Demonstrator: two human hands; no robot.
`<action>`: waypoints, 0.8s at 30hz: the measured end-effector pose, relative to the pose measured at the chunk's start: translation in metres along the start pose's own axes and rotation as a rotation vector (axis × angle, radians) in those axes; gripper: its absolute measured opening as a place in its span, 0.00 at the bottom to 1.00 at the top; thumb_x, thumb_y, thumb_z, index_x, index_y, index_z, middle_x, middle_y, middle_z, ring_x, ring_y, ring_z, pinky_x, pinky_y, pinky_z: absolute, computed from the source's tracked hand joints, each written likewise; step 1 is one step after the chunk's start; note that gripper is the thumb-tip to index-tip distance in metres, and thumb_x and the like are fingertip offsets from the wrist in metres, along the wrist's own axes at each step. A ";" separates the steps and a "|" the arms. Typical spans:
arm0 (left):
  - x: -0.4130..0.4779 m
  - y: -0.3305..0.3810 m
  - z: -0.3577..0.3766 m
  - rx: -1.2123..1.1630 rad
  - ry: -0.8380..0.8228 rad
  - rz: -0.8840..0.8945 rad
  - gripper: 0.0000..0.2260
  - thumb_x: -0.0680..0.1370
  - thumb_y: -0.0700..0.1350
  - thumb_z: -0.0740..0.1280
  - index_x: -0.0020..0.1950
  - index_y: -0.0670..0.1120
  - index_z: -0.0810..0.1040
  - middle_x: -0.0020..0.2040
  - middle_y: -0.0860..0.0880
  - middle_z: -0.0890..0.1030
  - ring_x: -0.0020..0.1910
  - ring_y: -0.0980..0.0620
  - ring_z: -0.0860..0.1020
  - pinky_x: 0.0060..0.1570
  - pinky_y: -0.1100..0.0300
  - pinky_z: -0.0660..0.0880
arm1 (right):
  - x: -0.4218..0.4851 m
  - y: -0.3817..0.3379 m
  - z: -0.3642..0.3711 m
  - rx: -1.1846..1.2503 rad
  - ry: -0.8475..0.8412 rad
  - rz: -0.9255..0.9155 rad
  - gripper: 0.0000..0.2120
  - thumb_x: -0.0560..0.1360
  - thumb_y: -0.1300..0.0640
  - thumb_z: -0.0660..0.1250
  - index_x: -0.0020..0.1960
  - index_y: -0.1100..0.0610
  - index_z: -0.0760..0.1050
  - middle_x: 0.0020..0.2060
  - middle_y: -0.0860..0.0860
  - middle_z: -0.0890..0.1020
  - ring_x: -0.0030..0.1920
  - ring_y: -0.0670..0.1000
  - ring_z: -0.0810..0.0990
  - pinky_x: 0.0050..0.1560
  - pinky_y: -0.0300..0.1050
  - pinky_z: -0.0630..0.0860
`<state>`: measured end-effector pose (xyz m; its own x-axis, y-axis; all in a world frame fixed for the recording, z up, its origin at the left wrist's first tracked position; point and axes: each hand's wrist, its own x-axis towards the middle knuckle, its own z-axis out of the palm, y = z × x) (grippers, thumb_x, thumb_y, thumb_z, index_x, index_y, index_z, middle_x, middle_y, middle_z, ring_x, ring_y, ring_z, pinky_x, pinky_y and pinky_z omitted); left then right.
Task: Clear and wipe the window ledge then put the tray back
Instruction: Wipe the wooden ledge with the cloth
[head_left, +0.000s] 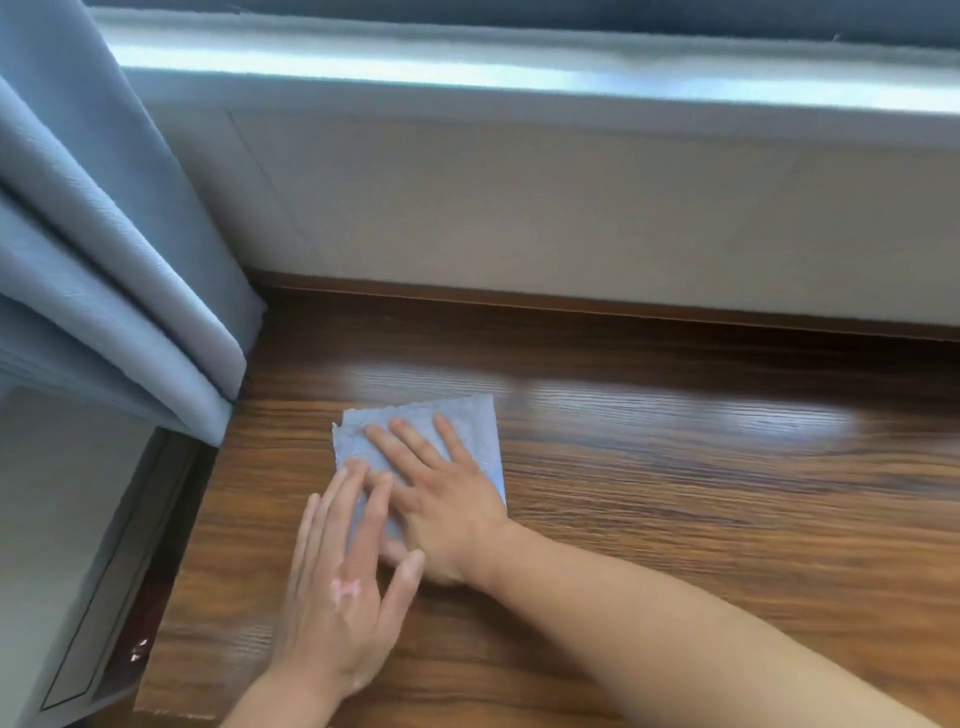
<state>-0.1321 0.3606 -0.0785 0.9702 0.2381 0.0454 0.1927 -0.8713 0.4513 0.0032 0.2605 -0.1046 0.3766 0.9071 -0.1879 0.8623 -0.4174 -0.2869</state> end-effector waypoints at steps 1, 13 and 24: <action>0.013 0.007 0.008 -0.004 -0.016 0.042 0.33 0.83 0.64 0.52 0.79 0.43 0.63 0.81 0.42 0.62 0.82 0.48 0.55 0.78 0.47 0.54 | -0.015 0.010 -0.001 0.012 0.005 0.014 0.38 0.78 0.34 0.41 0.83 0.48 0.50 0.84 0.52 0.47 0.83 0.54 0.41 0.79 0.65 0.37; 0.091 0.135 0.115 0.393 -0.284 0.371 0.40 0.81 0.70 0.46 0.81 0.41 0.60 0.83 0.45 0.58 0.82 0.45 0.55 0.73 0.28 0.52 | -0.198 0.156 -0.008 0.060 0.154 0.325 0.48 0.73 0.30 0.57 0.83 0.59 0.54 0.83 0.56 0.54 0.83 0.54 0.47 0.81 0.59 0.46; 0.142 0.260 0.178 0.481 -0.369 0.583 0.40 0.80 0.66 0.52 0.78 0.35 0.64 0.81 0.37 0.59 0.80 0.39 0.60 0.72 0.27 0.56 | -0.328 0.261 -0.012 0.066 0.195 0.507 0.45 0.78 0.29 0.55 0.83 0.57 0.50 0.83 0.55 0.51 0.83 0.53 0.43 0.81 0.59 0.49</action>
<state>0.0824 0.0915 -0.1136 0.9037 -0.3892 -0.1784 -0.3933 -0.9193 0.0132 0.1089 -0.1448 -0.1066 0.8008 0.5819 -0.1421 0.5357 -0.8018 -0.2648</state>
